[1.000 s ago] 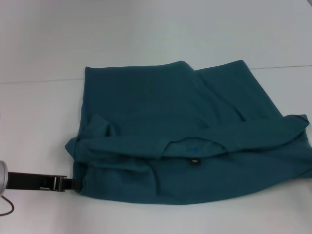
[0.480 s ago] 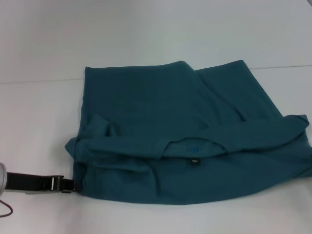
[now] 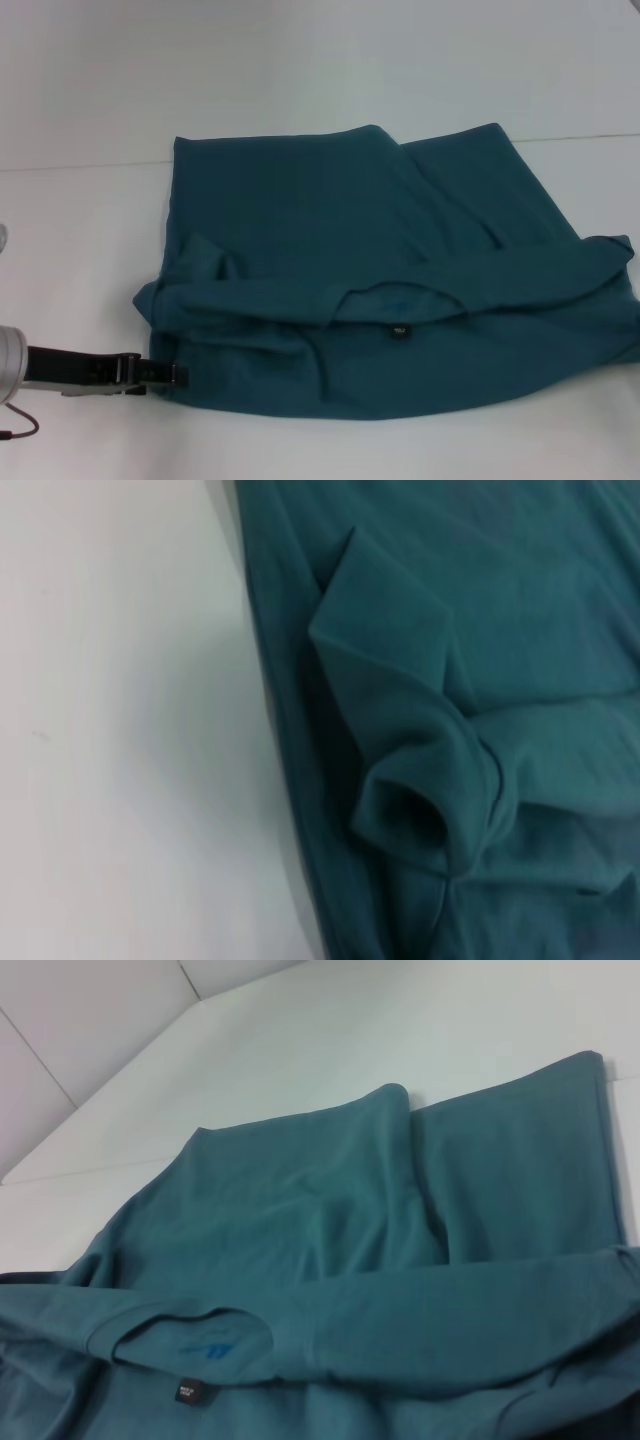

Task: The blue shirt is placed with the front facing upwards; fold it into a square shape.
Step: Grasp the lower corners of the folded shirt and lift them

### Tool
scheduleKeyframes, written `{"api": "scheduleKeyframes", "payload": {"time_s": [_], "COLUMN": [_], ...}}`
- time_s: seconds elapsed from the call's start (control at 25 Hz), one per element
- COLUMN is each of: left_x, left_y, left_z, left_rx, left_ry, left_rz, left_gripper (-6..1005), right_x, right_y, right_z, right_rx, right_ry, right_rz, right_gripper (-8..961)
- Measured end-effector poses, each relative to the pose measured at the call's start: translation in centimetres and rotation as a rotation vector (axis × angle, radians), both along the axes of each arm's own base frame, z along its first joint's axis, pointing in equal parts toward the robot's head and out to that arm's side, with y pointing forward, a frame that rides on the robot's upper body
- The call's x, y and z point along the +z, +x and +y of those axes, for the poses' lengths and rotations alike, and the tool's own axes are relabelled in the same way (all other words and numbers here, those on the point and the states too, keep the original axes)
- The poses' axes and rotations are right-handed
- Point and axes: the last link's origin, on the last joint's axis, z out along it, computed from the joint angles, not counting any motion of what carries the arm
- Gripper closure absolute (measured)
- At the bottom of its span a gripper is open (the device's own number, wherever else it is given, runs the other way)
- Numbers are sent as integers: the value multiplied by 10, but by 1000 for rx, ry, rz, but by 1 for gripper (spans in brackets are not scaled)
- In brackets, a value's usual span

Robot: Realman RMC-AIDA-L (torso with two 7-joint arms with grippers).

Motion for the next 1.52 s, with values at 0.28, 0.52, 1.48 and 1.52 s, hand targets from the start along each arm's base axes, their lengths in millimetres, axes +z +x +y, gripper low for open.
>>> {"api": "scheduleKeyframes", "payload": {"time_s": [0.28,0.52,1.48,1.52], "left_x": [-1,-4,-11,-9], "left_y": [0,4,22,22], "left_z": [0,1,10,9], "left_rx": [7,5,-51,-48], "left_ry": [-3,-19,-50,-49], "left_rz": [-4,-13,-27,-26], "left_gripper": [295,296,300,300], "right_x": [1,2,3,3], "right_y": [0,1,0,0], "right_z": [0,0,2,3], "right_rx": [-1,-1,-2,-1], "right_ry": [3,5,17,17], "right_rz": [0,-2,-3,-2], "right_gripper": [922,922,922,922]}}
